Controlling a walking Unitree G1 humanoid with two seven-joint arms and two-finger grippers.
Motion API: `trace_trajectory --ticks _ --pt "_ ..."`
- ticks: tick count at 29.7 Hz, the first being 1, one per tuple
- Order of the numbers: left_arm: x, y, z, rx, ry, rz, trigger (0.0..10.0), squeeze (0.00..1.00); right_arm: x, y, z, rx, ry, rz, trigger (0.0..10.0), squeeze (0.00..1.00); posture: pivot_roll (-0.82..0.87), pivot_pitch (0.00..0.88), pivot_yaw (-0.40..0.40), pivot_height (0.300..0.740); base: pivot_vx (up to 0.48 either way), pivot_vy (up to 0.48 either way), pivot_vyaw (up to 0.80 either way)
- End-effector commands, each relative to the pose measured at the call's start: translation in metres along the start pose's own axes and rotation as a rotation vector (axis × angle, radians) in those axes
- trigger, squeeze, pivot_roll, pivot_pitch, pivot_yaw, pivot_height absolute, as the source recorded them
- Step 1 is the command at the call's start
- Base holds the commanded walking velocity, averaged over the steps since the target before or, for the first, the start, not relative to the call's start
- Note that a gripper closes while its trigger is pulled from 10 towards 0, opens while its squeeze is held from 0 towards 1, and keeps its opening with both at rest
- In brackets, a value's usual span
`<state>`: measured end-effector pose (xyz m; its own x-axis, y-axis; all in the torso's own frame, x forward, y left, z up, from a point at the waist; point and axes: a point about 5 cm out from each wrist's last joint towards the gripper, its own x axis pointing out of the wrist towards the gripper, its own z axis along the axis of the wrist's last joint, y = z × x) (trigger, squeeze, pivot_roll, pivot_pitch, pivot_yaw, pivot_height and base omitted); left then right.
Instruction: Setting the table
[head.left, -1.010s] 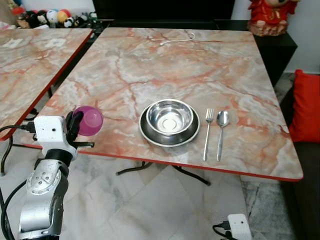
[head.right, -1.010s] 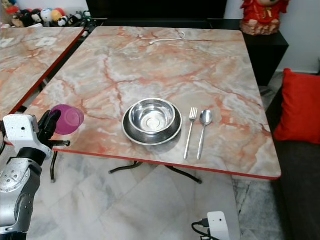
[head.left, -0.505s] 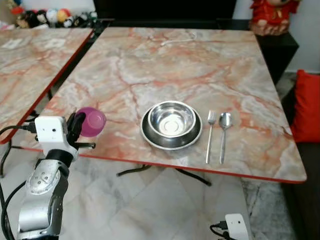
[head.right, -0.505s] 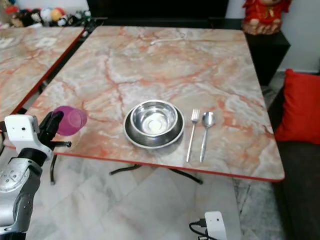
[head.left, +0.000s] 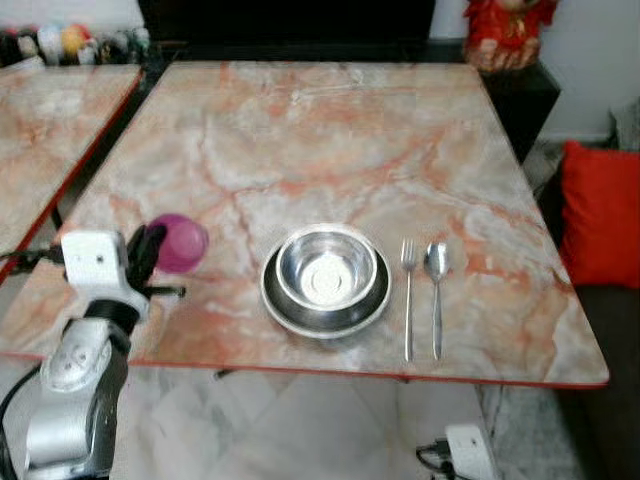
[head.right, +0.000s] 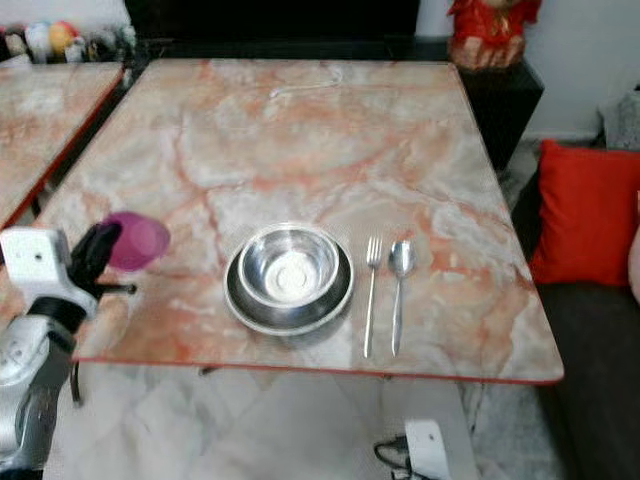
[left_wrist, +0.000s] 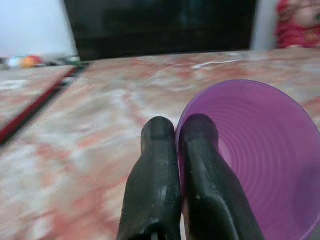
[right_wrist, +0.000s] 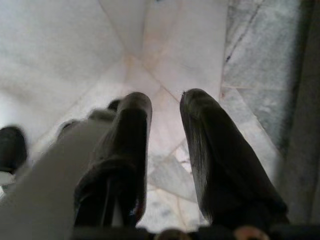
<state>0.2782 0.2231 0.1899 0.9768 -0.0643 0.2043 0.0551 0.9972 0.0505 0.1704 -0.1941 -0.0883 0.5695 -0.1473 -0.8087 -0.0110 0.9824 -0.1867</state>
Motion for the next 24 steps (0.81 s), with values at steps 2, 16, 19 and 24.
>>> trace_trajectory --ticks 2,16,19,24 --pt "-0.001 -0.001 0.009 -0.003 -0.016 -0.038 10.0 0.0 0.0 0.0 -0.002 0.01 0.004 -0.001 10.0 0.0 -0.02 0.12 0.031 0.74 0.266 0.0 0.0" --pt "0.016 -0.029 0.019 -0.075 0.108 -0.315 10.0 0.0 0.0 0.001 -0.001 0.015 -0.002 0.005 10.0 0.0 -0.02 0.122 0.029 0.74 0.0 0.0 0.0" --pt "0.027 -0.027 0.014 0.008 0.206 -0.305 10.0 0.0 0.0 0.0 -0.001 0.015 -0.002 0.005 10.0 0.0 -0.01 0.122 0.027 0.74 0.0 0.0 0.0" --pt "0.048 -0.023 0.012 0.085 0.306 -0.277 10.0 0.0 0.0 0.001 0.0 0.014 -0.001 0.005 10.0 0.0 -0.01 0.12 0.028 0.74 0.0 0.0 0.0"
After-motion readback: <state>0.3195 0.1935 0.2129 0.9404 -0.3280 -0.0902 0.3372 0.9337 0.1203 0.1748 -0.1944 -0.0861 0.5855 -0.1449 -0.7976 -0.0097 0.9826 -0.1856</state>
